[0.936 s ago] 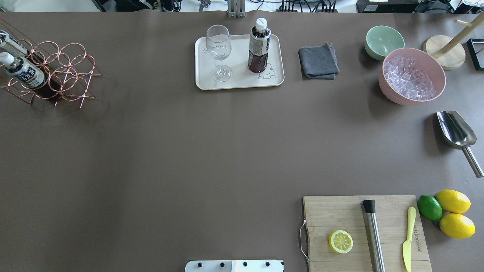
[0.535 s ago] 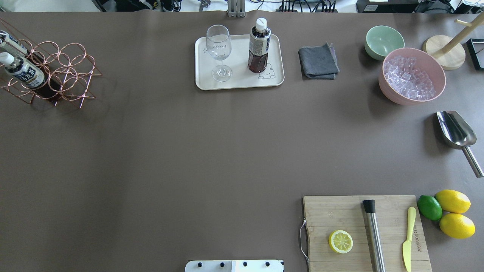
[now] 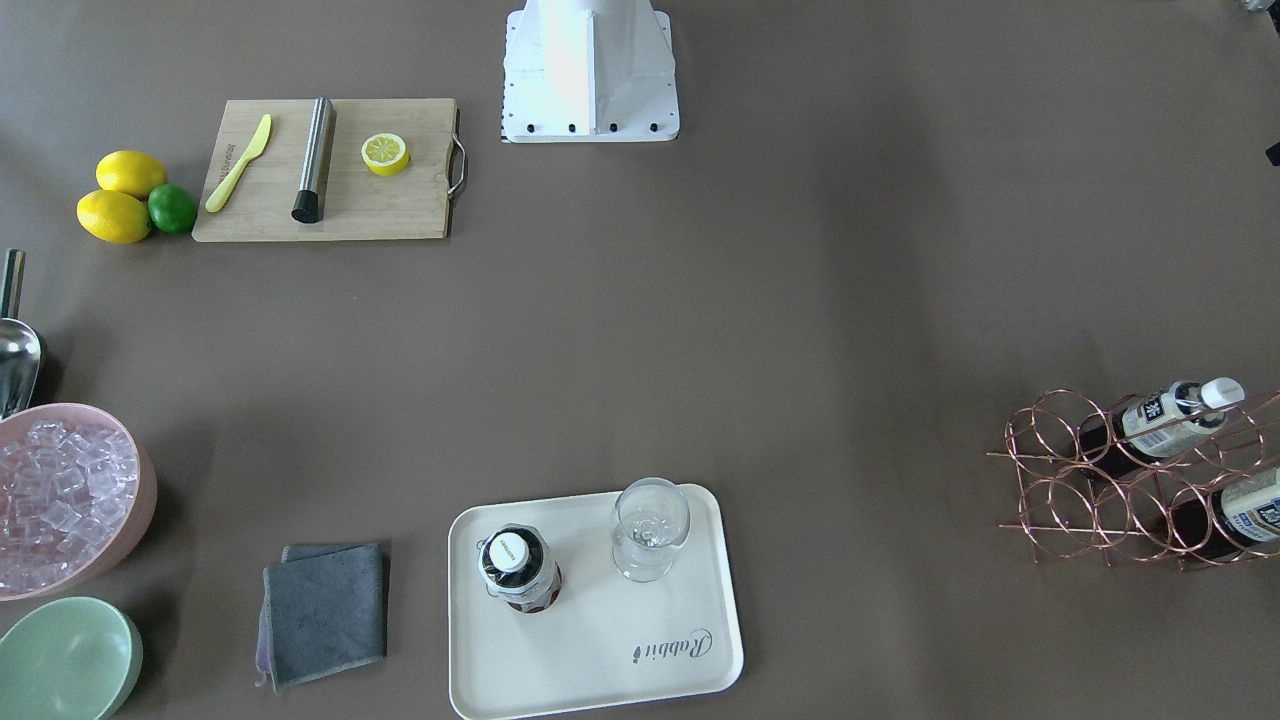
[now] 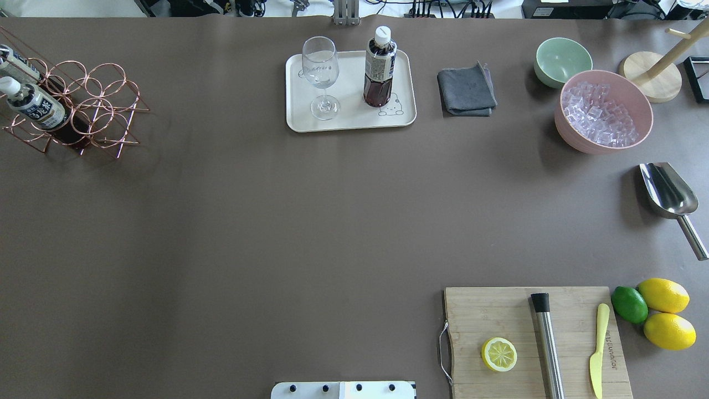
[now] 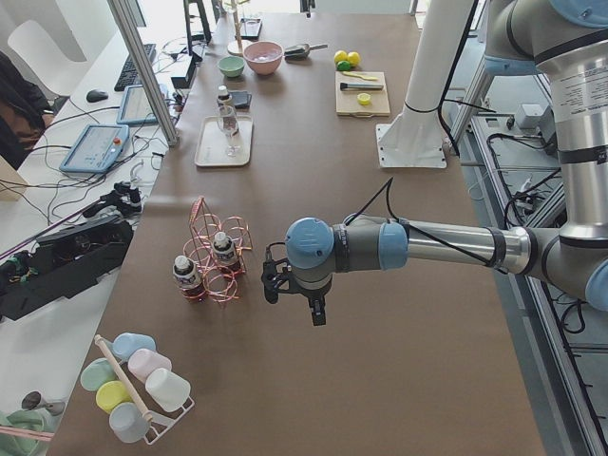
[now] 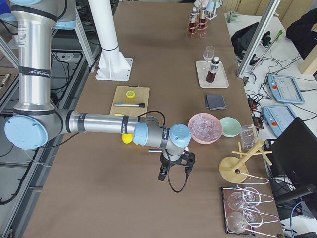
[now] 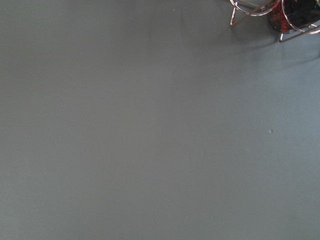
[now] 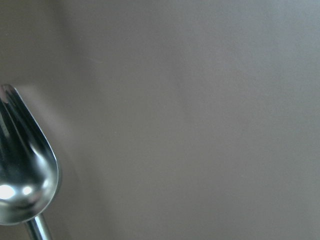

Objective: Take tea from basket to plate

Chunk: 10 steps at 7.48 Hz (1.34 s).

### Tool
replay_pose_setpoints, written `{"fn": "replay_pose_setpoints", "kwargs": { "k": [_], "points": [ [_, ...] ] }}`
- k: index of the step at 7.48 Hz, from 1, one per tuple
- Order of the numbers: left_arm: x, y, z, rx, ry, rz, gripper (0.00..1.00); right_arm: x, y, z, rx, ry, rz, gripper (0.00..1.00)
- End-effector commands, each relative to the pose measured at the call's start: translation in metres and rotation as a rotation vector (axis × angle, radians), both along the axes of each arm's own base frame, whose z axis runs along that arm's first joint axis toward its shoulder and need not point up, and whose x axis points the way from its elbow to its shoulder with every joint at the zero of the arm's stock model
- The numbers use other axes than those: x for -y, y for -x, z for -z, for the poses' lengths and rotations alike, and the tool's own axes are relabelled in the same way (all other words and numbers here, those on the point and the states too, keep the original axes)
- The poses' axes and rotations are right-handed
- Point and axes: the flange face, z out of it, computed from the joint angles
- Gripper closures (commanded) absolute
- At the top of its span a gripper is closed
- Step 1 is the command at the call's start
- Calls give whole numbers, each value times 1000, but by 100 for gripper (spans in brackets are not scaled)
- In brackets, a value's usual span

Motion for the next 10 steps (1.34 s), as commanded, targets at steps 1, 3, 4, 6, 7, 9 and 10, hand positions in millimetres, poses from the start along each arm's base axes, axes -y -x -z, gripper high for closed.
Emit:
{"fn": "replay_pose_setpoints", "kwargs": {
  "k": [1, 3, 4, 6, 7, 9, 10],
  "points": [
    [-4, 20, -1, 4, -3, 50, 1, 4, 0, 4, 17, -76, 67, 0],
    [-3, 20, -5, 9, 2, 48, 1, 14, 0, 11, 31, -256, 140, 0],
    [-4, 20, -5, 9, 2, 48, 1, 13, 1, -4, 32, -280, 137, 0],
    [-4, 19, -6, 7, 5, 49, 1, 12, -1, -10, 36, -280, 138, 0],
    [-6, 19, -7, 7, 8, 49, 1, 12, -1, -10, 35, -280, 138, 0],
    [-7, 19, -7, 7, 10, 49, 1, 12, -1, -10, 35, -279, 137, 0],
    [-7, 19, -7, 7, 10, 49, 1, 12, -1, -10, 35, -279, 137, 0]
  ]
}}
